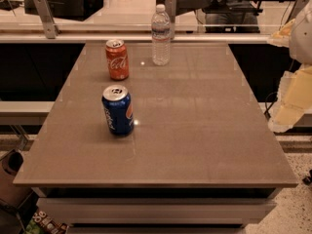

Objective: Pick coke can

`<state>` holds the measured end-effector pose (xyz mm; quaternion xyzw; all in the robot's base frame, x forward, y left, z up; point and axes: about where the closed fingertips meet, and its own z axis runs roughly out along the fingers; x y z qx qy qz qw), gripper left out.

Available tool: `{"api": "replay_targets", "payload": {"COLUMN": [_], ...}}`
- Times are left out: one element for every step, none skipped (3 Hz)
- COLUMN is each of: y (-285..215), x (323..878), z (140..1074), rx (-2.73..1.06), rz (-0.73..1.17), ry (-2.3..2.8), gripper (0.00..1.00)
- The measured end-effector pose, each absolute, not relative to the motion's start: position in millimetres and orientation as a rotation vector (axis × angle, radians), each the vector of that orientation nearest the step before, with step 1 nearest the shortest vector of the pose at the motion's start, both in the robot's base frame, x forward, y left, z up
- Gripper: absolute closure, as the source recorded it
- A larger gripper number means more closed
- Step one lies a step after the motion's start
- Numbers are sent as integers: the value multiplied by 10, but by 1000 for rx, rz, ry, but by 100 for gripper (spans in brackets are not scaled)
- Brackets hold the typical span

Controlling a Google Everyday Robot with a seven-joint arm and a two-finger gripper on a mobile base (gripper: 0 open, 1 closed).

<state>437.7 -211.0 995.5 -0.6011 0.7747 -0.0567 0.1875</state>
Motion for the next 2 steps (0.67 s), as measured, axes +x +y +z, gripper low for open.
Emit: {"api": "replay_targets", "payload": {"y": [-2110,-2097], "x": [4377,4424], "z": [9955,9944], "rx": [-1692,-1604], "rz": [-160,-133], "ry": [2180,2168], "gripper": [0,0]}}
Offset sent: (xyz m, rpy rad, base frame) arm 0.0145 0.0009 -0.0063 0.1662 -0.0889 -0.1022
